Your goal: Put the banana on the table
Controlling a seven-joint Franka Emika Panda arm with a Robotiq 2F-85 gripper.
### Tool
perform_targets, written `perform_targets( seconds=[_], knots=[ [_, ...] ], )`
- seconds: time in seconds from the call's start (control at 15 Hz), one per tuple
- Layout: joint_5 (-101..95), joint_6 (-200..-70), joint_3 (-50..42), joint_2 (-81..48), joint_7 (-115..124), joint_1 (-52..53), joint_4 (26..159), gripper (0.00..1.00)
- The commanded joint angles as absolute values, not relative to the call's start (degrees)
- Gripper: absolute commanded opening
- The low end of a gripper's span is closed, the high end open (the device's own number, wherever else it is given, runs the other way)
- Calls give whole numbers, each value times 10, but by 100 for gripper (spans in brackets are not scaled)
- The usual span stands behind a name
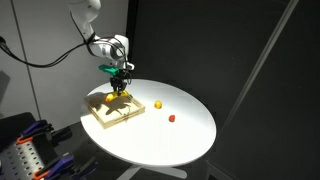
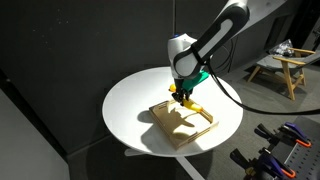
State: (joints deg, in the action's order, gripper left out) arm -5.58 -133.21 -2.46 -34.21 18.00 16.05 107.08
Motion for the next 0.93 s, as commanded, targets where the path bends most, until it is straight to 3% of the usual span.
perform_targets(
  seconds=[0.0, 0.87],
  knots=[
    [-53, -1309, -13, -286, 174, 139, 1114, 16],
    [-44, -1323, -17, -166, 167, 70, 1215, 16]
  ],
)
